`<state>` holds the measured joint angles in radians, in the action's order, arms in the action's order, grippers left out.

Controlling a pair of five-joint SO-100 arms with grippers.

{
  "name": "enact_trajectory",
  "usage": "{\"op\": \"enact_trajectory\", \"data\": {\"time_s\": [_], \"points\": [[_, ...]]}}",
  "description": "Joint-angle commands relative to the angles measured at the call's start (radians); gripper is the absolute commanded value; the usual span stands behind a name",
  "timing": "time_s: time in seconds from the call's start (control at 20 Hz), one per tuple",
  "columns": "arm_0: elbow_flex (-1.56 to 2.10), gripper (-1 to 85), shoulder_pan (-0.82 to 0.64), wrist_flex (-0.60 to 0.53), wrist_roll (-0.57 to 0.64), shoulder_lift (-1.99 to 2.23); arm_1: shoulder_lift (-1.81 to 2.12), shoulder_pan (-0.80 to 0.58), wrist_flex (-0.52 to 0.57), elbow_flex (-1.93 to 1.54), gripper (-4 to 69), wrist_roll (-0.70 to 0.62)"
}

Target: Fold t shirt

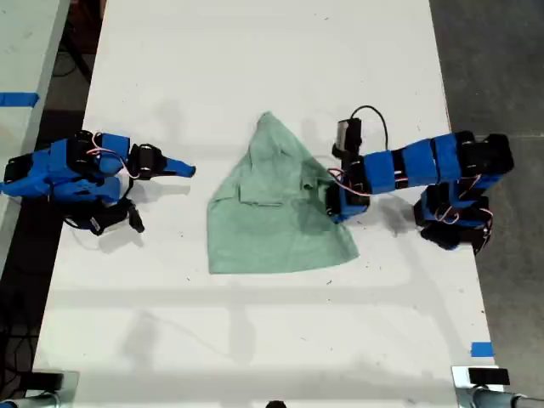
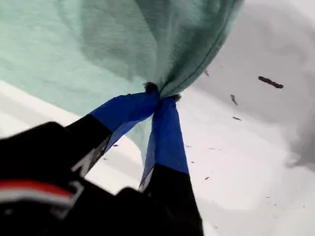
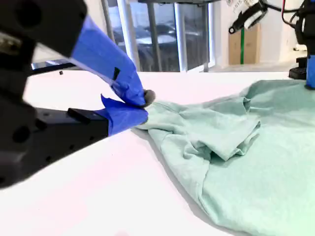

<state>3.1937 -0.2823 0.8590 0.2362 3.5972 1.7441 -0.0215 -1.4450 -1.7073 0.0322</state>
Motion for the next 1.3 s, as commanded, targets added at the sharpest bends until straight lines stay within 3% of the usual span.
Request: {"op": "enact_trajectory", "data": {"time_s": [0.0,0.2,0.4,0.5,0.65,0.7,0.75,0.8,0.9,1.25], "points": [[0.009,-0.2,-0.009,0.005,-0.012,0.008,-0.083,0.026,-0.067,0.387,-1.9,-0.123],[0.009,-0.2,-0.009,0.006,-0.012,0.008,-0.356,0.021,-0.026,0.681,-1.9,-0.222],[0.008,-0.2,-0.009,0.006,-0.012,0.008,-0.54,0.025,0.015,0.782,-1.2,-0.232],[0.008,-0.2,-0.009,0.006,-0.012,0.008,-0.515,0.025,-0.005,0.782,14.9,-0.216],[0.008,-0.2,-0.009,0.006,-0.012,0.008,-0.407,0.006,-0.086,0.775,21.8,-0.225],[0.008,-0.2,-0.009,0.006,-0.012,0.008,-0.354,-0.005,-0.127,0.762,21.5,-0.232],[0.008,-0.2,-0.009,0.006,-0.012,0.008,-0.285,-0.018,-0.167,0.73,14.9,-0.229],[0.008,-0.2,-0.009,0.006,-0.012,0.008,-0.204,-0.026,-0.216,0.683,0.0,-0.195],[0.008,-0.2,-0.009,0.008,-0.012,0.008,0.003,-0.046,-0.244,0.497,0.1,-0.133],[0.006,-0.2,-0.008,0.008,-0.012,0.008,0.785,-0.095,0.138,-0.598,0.1,-0.052]]}}
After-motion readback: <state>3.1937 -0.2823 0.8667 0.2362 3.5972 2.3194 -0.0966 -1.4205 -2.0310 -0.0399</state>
